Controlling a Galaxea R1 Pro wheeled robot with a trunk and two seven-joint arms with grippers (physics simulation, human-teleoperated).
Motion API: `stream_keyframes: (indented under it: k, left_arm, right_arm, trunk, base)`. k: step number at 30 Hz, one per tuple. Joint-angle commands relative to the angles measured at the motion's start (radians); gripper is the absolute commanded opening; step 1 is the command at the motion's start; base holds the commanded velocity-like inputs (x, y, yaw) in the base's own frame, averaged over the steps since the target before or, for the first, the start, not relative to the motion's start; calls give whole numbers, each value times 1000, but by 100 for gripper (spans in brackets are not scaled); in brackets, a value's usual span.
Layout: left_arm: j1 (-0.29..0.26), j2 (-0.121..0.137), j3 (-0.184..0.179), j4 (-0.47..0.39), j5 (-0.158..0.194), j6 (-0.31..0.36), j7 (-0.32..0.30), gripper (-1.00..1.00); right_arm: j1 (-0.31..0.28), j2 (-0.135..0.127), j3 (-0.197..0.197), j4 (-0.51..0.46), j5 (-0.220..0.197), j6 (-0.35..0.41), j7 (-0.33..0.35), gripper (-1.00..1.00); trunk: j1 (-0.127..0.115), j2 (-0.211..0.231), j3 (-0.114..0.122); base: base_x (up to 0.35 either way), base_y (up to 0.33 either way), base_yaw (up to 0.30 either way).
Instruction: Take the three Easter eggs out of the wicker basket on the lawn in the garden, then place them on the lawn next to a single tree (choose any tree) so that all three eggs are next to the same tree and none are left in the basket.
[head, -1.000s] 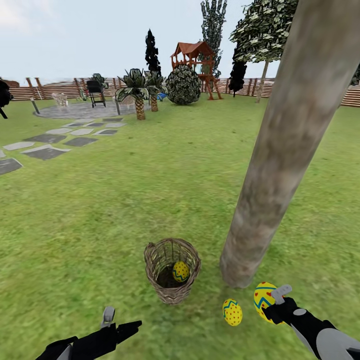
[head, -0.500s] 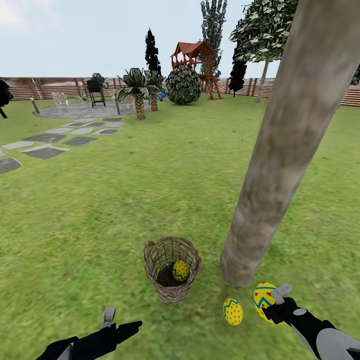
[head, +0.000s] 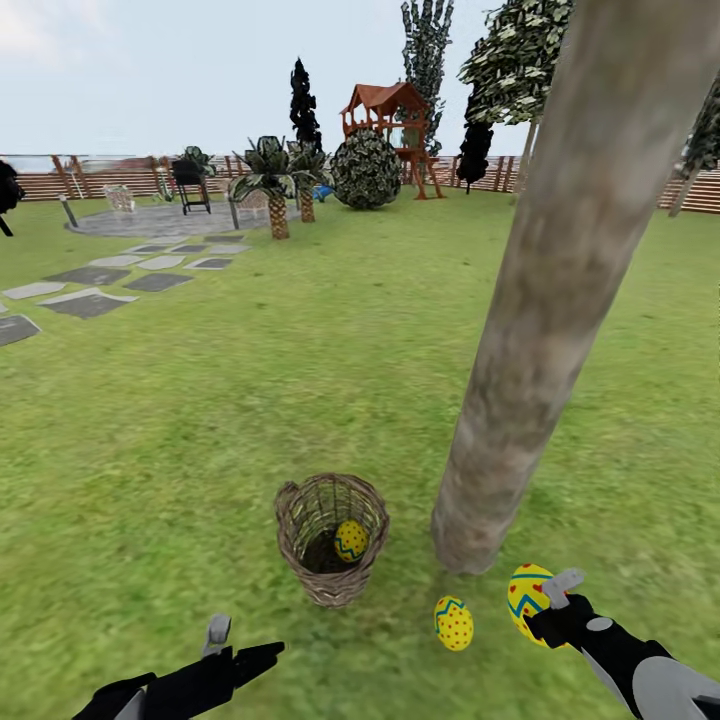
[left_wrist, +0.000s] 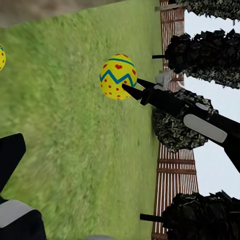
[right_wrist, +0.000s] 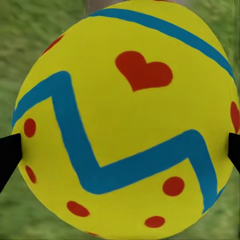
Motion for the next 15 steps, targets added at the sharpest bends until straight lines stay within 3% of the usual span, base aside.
stream_keyframes:
  k: [1, 7, 15]
  left_arm:
    - [-1, 1, -6, 0, 9, 10, -1, 100]
    - [-1, 6, -3, 7, 10, 9, -8, 100]
    - [-1, 3, -3, 3, 10, 9, -6, 100]
  right_arm:
    - [0, 0, -9, 0, 7, -3, 4, -100]
    - [0, 0, -9, 0, 7, -6, 4, -100]
    - [0, 1, -9, 3, 6, -4, 5, -100]
  trunk:
    - [0, -1, -1]
    - [0, -1, -1]
    - [31, -57, -26]
  base:
    - [0, -329, 0]
    - [0, -85, 0]
    - [0, 0, 0]
